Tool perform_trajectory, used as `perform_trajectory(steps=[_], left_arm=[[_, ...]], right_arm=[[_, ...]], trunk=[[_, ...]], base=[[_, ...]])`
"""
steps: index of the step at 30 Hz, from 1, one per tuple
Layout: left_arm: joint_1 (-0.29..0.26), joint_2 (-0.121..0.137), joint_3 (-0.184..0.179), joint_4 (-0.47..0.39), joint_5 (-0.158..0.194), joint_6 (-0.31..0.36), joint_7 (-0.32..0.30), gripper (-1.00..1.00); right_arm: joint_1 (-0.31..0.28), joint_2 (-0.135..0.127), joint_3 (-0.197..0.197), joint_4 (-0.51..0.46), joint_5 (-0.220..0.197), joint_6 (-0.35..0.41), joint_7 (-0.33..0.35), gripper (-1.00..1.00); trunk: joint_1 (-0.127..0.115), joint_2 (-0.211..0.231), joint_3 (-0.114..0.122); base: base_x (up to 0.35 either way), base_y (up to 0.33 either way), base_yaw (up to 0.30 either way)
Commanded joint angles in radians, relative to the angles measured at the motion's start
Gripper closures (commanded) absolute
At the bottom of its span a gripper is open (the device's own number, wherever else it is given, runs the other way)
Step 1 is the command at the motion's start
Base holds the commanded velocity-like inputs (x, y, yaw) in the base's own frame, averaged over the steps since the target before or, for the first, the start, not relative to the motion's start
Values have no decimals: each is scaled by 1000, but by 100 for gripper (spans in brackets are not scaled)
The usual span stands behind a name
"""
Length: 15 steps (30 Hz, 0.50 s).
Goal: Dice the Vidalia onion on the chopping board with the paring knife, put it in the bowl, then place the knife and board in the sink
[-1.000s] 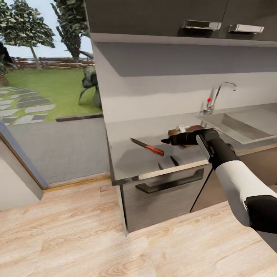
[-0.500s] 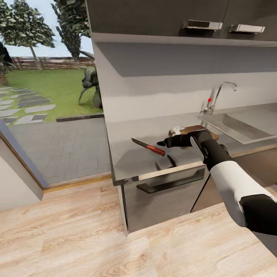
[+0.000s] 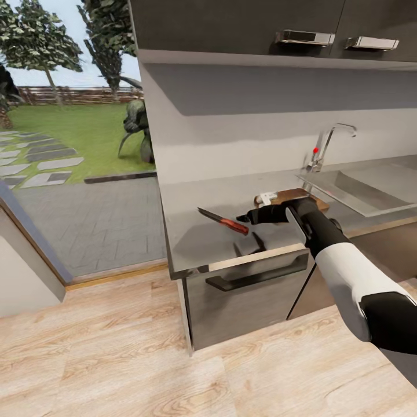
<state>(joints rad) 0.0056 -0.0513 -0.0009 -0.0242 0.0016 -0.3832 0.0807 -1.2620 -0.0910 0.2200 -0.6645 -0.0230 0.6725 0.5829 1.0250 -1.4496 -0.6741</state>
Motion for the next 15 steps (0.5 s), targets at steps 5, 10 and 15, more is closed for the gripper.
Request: perform_trajectory(steps=[5,10,15], left_arm=[[1,0,-1,-2,0,-2,4,-100],[1,0,-1,-2,0,-2,4,-100],[1,1,-1,-2,0,-2,4,-100]], right_arm=[[0,-1,6,20,-2,3,-27,-100],[0,-1,7,30,5,0,-33,-100],[-1,2,7,31,8,0,-34,-100]], trunk=[[0,0,-1],[0,0,-1],[0,0,-1]], base=[[0,0,0],[0,0,0],[0,67,0]])
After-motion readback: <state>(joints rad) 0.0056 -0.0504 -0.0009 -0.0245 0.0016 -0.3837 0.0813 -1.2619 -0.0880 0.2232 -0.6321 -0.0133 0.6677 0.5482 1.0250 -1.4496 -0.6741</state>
